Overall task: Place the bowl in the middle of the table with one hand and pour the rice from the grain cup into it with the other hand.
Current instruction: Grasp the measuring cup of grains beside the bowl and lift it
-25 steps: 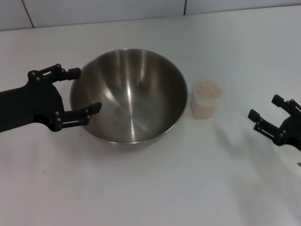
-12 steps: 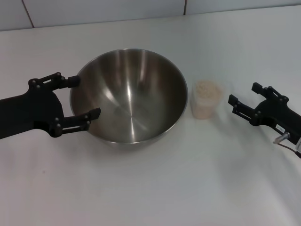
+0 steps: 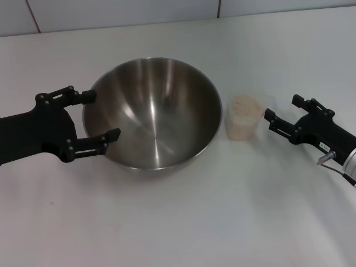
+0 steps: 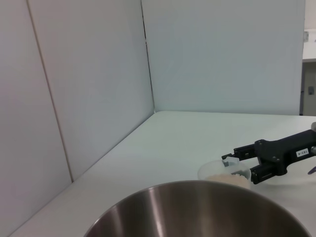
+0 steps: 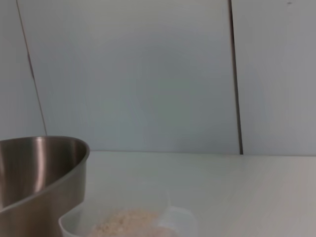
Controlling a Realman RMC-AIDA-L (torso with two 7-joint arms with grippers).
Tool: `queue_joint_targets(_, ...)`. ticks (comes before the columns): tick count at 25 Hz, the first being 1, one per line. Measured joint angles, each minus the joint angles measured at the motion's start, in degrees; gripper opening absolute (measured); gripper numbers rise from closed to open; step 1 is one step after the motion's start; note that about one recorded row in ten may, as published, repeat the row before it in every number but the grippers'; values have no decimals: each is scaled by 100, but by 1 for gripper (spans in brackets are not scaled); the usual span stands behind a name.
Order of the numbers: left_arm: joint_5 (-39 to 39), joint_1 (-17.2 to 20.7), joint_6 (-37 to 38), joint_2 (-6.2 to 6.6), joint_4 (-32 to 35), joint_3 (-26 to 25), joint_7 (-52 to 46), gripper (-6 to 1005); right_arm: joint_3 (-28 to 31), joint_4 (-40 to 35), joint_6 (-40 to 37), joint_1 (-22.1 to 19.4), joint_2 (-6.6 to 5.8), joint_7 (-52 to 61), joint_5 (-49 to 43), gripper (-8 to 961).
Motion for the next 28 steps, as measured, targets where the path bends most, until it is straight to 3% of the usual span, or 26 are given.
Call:
queue_joint_targets(17, 12, -44, -9, 9, 163, 0, -5, 847, 115, 16, 135, 265, 0, -9, 26, 830)
queue_joint_targets(28, 12, -94, -43, 17, 164, 0, -10, 847, 124, 295, 140, 219, 5, -562, 319, 627)
